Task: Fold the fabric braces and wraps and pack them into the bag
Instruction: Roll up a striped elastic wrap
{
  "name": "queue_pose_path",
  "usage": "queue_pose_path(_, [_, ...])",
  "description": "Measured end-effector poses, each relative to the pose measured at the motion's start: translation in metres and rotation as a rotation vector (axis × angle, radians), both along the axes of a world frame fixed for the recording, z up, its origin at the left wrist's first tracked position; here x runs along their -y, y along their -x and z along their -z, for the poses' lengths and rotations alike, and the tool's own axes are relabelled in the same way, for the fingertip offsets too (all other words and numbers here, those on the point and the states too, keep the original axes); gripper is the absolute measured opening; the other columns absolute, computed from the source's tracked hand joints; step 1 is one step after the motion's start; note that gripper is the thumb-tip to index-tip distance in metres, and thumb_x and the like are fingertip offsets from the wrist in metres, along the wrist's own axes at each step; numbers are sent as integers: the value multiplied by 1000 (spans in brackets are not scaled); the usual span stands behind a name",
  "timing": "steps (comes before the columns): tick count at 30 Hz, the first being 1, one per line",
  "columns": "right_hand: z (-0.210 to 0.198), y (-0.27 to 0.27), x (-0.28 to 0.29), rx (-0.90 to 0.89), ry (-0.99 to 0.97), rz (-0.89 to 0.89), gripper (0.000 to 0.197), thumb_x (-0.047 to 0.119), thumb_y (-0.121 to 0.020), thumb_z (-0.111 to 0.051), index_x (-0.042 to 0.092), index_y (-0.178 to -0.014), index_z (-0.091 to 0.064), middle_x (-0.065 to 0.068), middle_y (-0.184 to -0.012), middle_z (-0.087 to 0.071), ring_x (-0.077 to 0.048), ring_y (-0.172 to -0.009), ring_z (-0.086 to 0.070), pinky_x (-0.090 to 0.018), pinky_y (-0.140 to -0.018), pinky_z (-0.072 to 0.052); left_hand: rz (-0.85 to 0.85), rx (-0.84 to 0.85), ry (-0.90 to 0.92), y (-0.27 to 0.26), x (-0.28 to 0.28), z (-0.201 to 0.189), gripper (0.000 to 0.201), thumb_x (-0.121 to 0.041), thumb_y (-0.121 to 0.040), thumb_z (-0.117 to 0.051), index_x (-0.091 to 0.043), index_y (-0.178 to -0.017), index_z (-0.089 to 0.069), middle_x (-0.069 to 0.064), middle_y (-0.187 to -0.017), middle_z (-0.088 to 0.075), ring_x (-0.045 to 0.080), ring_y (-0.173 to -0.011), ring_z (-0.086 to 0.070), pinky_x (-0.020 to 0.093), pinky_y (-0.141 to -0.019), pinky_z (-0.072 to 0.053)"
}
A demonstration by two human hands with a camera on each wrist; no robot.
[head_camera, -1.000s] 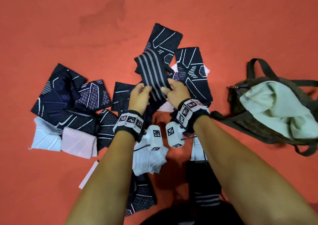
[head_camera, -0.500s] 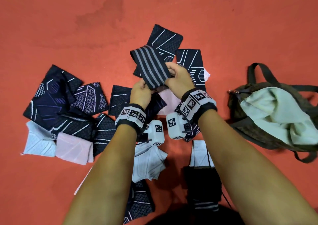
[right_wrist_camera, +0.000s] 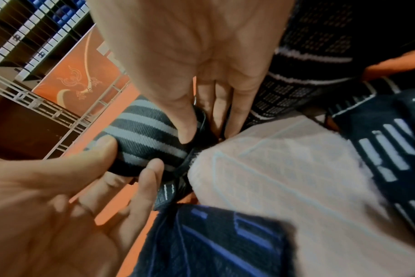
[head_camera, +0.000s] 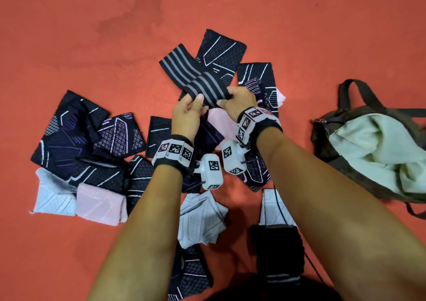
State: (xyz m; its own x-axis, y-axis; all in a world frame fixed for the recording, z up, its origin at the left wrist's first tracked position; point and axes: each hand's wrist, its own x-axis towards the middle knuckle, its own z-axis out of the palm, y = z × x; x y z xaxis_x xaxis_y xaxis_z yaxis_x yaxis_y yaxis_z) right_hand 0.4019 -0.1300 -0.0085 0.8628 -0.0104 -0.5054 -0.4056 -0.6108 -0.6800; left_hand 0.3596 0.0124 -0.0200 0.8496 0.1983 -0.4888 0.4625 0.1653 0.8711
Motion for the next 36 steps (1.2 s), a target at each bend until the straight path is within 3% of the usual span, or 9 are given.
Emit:
queue_pose_path(6, [7, -2, -4, 9, 20, 51, 14, 22, -88, -73, 21, -101, -78, 5, -96, -73, -9, -87, -61, -14, -75, -42, 41, -274, -130, 2, 0, 22, 17, -10, -87, -67, -9, -101, -58, 8, -95, -66, 24, -90, -69, 38, -89, -58])
queue_pose_path(11, [9, -8, -3, -26, 34, 59, 15, 24, -87, -75, 11, -94, -78, -3, -93, -75, -18, -85, -66, -13, -57, -42, 274, -343, -277, -7, 2, 26, 21, -17, -92, -63, -20, -78, -48, 0, -75, -57, 18, -70, -58, 42, -81, -57])
queue_pose_path(15, [11, -12, -4, -20, 39, 86, 22, 24, -85, -76, 3, -88, -74, -7, -86, -73, -19, -73, -63, -7, -51, -40, 341, -369, -280, -3, 4, 30, 24, -35, -92, -66, -16, -107, -63, -2, -96, -68, 23, -96, -67, 37, -97, -51])
queue_pose_path(18, [12, -15, -1, -28, 35, 105, 22, 23, -85, -76, 2, -85, -74, -7, -79, -70, -12, -66, -57, -8, -46, -39, 345, -364, -240, -3, 5, 30, 2, -25, -94, -67, -23, -93, -66, -6, -79, -67, 17, -76, -65, 32, -85, -53])
queue_pose_path(21, [13, -18, 1, -49, 21, 123, 10, 23, -87, -75, 14, -83, -78, 2, -79, -71, -7, -65, -56, -4, -44, -34, 347, -343, -198, -4, 2, 27, 17, -15, -95, -65, -16, -111, -71, -1, -76, -66, 14, -65, -62, 27, -73, -51])
queue_pose_path(24, [14, -21, 1, -73, 23, 137, 19, 26, -88, -75, 24, -70, -71, 11, -73, -65, -4, -65, -55, -5, -48, -33, 356, -362, -180, -4, 2, 26, 24, -10, -96, -63, -11, -119, -69, -10, -56, -59, 6, -49, -53, 19, -59, -47])
queue_pose_path(27, [18, -22, -3, -93, 12, 220, 11, 29, -87, -76, 24, -96, -79, 9, -98, -74, -9, -88, -66, -16, -74, -50, 393, -369, -140, -5, 0, 22, 30, -3, -97, -59, -11, -125, -65, -14, -49, -55, 4, -44, -49, 17, -52, -45])
queue_pose_path(32, [16, -41, -10, -152, -9, 358, 28, 40, -79, -81, 18, -97, -76, -5, -107, -74, -23, -91, -68, -42, -87, -60, 546, -410, -49, 5, 2, 16, 37, 9, -91, -59, -10, -123, -66, 2, -78, -72, 11, -62, -68, 26, -61, -57])
queue_pose_path(36, [14, -44, -10, -172, -16, 285, 34, 38, -84, -77, 16, -110, -75, -4, -105, -74, -27, -98, -68, -43, -91, -57, 483, -406, -101, -4, 1, 20, 46, 0, -94, -58, -25, -132, -57, 7, -90, -71, 18, -77, -67, 31, -74, -57])
